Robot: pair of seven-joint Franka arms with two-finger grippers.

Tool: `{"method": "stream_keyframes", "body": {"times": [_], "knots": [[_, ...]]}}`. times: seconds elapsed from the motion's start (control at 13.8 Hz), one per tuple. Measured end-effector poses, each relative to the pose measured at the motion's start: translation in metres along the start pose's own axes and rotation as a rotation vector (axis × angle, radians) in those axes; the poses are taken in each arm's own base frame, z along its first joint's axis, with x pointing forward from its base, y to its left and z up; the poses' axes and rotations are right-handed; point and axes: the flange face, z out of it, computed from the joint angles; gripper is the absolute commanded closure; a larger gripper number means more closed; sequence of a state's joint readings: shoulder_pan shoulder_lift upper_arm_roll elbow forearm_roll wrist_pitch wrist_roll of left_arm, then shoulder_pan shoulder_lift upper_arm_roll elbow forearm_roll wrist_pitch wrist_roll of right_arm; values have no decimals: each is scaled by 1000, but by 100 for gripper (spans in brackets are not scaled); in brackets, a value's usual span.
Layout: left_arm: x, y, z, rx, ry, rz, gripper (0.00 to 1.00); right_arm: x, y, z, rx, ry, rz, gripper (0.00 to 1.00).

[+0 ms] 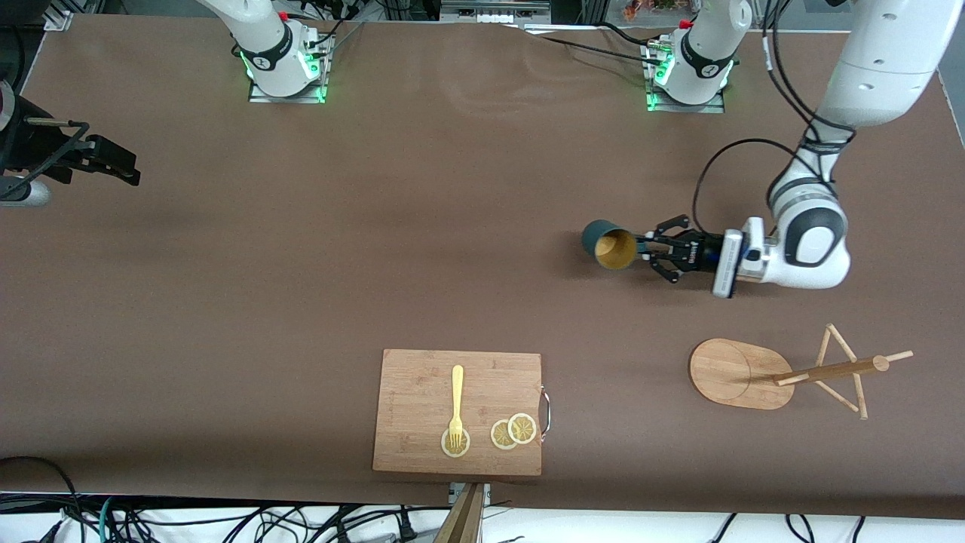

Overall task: Pass cup and hang on rack
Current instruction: 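Lift the mug by its handle and carry it toward the rack, then hang the mug handle on a rack peg with the left gripper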

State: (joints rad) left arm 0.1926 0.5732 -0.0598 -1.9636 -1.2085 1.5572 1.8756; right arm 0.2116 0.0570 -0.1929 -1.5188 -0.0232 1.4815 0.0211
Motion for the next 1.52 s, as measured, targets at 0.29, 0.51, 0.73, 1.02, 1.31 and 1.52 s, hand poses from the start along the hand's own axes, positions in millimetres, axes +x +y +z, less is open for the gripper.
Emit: {"method": "stream_keyframes", "body": {"times": [0.29, 0.51, 0.73, 1.02, 1.31, 1.52], "knots": [[13, 14, -90, 50, 8, -196, 100, 0, 0, 0, 1, 0, 0, 0], [14, 29, -141, 46, 51, -351, 100, 0, 0, 0, 1, 0, 0, 0], [3, 40, -173, 37, 102, -517, 100, 0, 0, 0, 2, 0, 0, 0], [8, 56, -222, 16, 155, -733, 100, 0, 0, 0, 3, 0, 1, 0], [0, 44, -254, -27, 250, -898, 100, 0, 1, 0, 3, 0, 2, 0], [7, 33, -266, -91, 346, -1014, 100, 0, 1, 0, 3, 0, 2, 0]]}}
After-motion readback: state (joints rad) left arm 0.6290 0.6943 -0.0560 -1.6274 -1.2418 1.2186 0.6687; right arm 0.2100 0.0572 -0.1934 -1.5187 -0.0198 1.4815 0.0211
